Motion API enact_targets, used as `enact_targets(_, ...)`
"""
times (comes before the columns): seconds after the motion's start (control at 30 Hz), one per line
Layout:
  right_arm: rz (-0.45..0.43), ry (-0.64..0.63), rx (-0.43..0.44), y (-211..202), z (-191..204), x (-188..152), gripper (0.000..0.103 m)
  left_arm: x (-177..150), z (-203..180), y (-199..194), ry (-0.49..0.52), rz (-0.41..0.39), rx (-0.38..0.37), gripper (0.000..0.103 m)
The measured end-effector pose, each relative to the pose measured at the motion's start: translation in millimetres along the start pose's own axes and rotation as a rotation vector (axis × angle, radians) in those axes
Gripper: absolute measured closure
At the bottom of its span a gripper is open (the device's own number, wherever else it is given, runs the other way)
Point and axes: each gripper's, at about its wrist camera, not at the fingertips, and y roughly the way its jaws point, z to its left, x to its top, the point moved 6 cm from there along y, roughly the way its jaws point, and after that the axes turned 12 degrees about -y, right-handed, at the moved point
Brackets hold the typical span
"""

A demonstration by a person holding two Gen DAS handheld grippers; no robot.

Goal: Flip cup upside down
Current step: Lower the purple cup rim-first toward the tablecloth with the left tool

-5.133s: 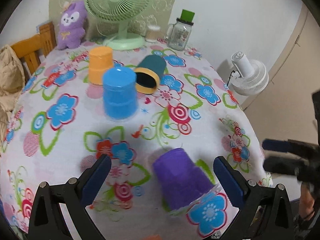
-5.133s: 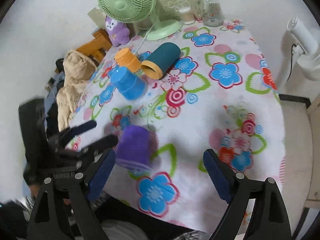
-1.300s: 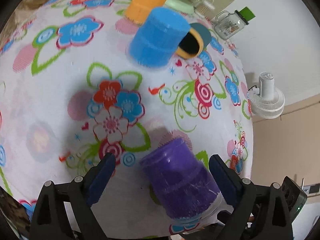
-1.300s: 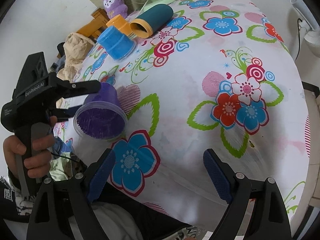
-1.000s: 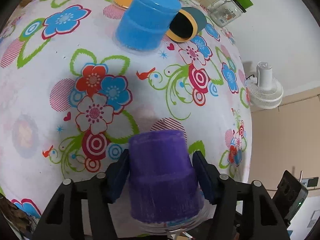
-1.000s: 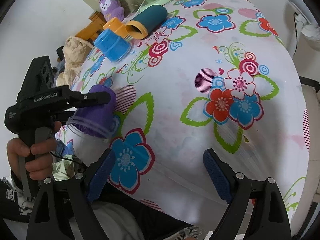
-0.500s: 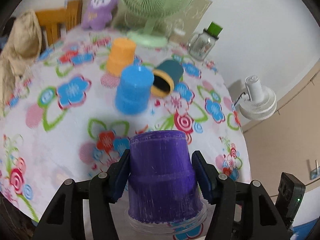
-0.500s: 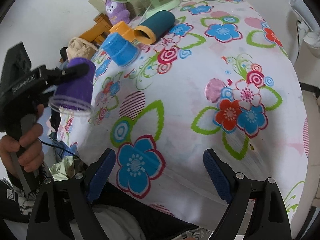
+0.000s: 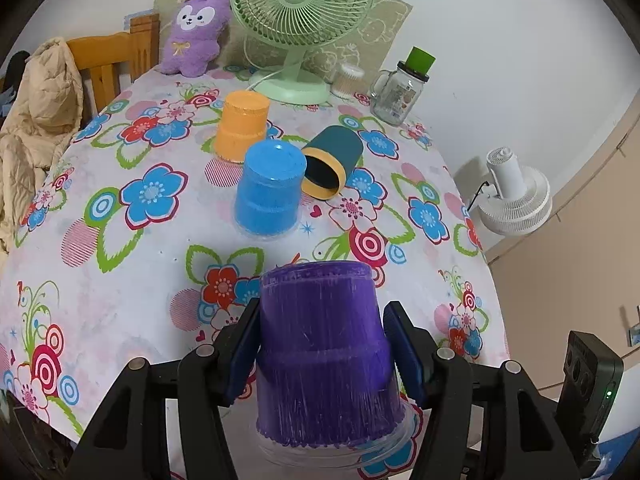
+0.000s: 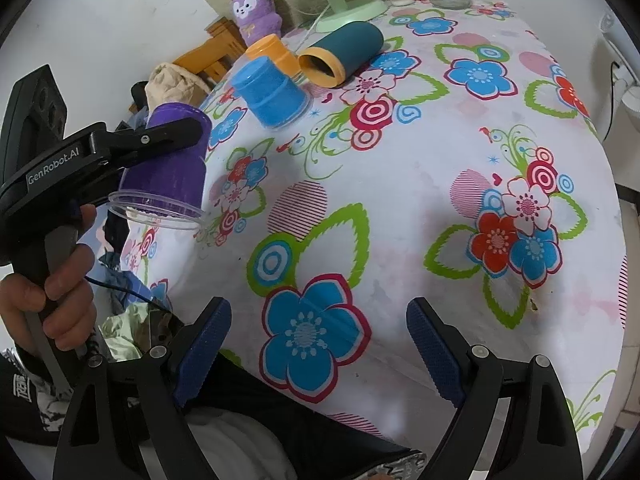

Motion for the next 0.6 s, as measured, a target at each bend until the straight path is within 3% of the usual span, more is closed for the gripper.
enact_targets(0.6,0.012,0.001,-0.002,4.6,1.3,-1.2,0.012,-1.2,-0.7,1.5,0.003,0.005,0.001,0.04)
